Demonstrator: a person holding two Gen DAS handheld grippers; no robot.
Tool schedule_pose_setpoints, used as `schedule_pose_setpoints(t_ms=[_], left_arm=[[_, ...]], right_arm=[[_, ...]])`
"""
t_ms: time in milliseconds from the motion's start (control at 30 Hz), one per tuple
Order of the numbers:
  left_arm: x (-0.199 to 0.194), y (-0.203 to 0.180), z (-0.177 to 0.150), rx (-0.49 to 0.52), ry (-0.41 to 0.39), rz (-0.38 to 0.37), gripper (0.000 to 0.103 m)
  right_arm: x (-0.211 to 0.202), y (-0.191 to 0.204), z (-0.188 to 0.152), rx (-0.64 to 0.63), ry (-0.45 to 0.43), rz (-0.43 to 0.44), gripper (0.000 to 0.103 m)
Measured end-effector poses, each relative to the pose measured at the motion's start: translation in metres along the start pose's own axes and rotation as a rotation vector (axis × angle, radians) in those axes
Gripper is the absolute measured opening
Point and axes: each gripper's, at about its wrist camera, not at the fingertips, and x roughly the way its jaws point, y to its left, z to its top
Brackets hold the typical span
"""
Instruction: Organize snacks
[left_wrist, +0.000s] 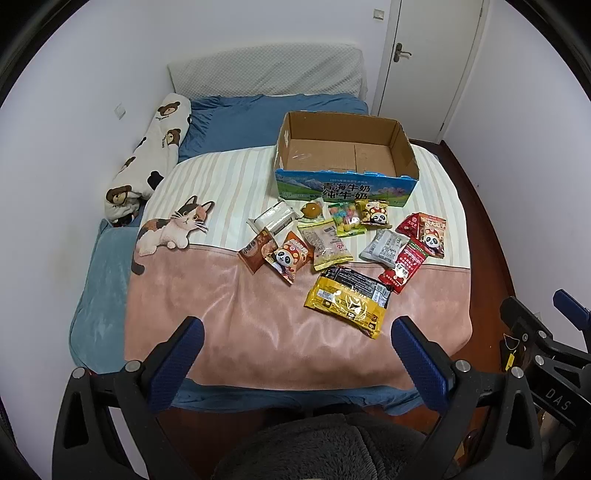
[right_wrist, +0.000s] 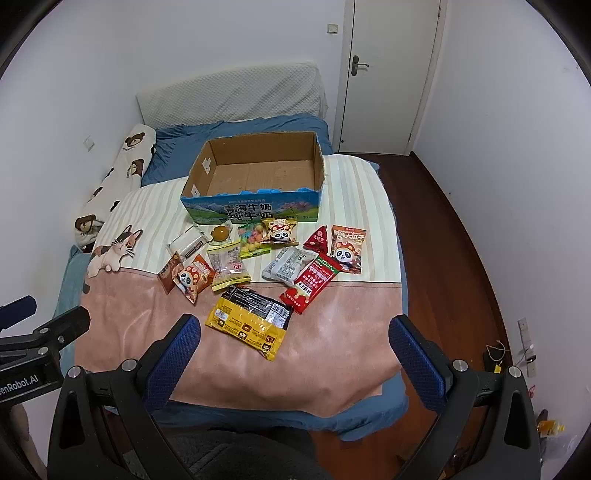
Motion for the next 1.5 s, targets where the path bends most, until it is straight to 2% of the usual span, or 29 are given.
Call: schedule_pose_setpoints(t_ms=[367,1500], left_arm=[[-0.01,0.0,-0.006,-0.001,-0.032,-0.004,0.103],[-0.016,0.008,-0.003,-0.012,-0.047,-0.009,0.103]], right_arm=[[-0.008,0.002,-0.002,-0.005,-0.027,-0.007,0.103],[-0.018,0.006,-0.001,-0.004,-0.058,0.012,0.103]])
